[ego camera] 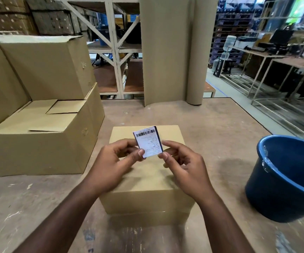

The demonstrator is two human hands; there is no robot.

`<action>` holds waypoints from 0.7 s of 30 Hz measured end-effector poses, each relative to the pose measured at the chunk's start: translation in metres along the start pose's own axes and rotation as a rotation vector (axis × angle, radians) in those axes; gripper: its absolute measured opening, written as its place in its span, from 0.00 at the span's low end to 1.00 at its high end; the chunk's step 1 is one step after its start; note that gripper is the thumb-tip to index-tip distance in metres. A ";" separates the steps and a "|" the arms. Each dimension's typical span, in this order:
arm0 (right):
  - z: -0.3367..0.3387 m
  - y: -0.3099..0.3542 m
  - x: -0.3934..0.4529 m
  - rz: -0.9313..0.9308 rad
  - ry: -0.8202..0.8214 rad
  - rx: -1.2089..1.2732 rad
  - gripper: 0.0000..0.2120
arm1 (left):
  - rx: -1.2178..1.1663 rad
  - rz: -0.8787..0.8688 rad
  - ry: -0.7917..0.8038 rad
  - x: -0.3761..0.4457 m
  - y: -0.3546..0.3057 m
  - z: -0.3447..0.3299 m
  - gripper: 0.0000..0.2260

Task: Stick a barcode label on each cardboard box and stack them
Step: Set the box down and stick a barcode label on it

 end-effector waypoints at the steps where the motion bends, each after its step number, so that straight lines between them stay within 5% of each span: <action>1: 0.006 0.000 0.001 -0.028 -0.033 0.033 0.22 | -0.056 0.043 0.021 0.001 -0.003 -0.006 0.11; 5: 0.026 0.023 -0.010 0.279 -0.126 -0.264 0.35 | -0.084 0.070 0.107 0.003 -0.016 -0.041 0.12; 9: 0.067 0.031 -0.024 0.470 -0.312 -0.432 0.20 | -0.099 0.098 0.251 -0.001 -0.030 -0.091 0.07; 12: 0.114 0.037 -0.030 0.423 -0.455 -0.401 0.15 | -0.144 0.114 0.358 -0.004 -0.047 -0.139 0.07; 16: 0.189 0.047 -0.029 0.293 -0.680 -0.430 0.14 | -0.153 0.101 0.395 -0.002 -0.059 -0.218 0.23; 21: 0.282 0.027 -0.029 -0.016 -0.897 -0.778 0.11 | -0.048 0.003 0.550 -0.015 -0.065 -0.321 0.26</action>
Point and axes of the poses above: each hand's wrist, its own x-axis towards the middle knuckle, its own z-axis out of the back of the hand, y = z × x, the point moved 10 cm from there along x, towards the middle knuckle, and after that the axes turned 14 degrees about -y, right-handed, at the moved point
